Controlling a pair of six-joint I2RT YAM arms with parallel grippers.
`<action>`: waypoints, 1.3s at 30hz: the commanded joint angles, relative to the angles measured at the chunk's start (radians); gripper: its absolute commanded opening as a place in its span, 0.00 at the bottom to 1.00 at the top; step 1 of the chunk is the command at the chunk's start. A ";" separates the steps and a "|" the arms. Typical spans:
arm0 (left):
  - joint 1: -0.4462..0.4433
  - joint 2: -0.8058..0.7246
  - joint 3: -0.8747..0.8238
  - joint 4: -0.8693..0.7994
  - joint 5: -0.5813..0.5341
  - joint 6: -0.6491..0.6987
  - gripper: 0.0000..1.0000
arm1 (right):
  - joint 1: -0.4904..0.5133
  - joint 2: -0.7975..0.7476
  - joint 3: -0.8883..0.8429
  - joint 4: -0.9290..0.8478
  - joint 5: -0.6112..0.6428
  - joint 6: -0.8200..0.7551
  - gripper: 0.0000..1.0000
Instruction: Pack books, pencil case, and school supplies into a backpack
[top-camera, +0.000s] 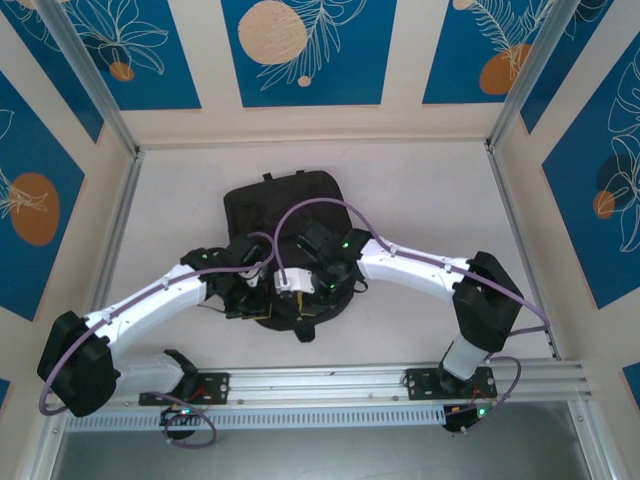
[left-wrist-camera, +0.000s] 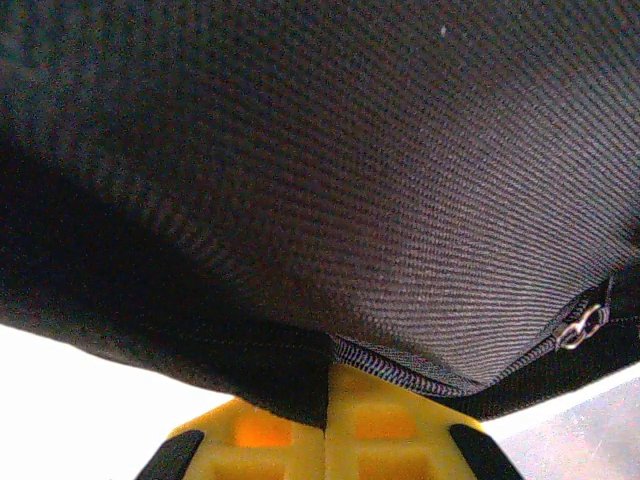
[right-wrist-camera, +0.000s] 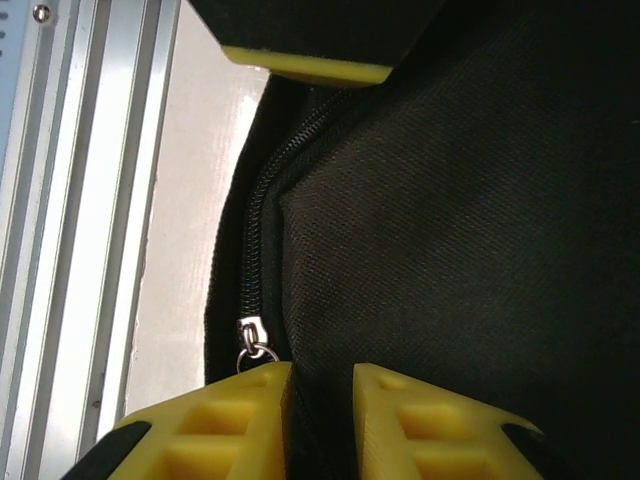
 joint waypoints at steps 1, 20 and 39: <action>-0.017 -0.013 0.003 -0.033 0.008 0.018 0.05 | 0.018 -0.001 -0.021 0.000 -0.013 -0.007 0.25; -0.016 -0.008 -0.005 -0.017 0.025 0.013 0.04 | 0.049 -0.044 -0.157 0.092 0.081 0.002 0.39; -0.011 -0.015 0.013 -0.037 -0.012 0.014 0.00 | 0.079 -0.045 -0.123 0.041 0.161 -0.038 0.00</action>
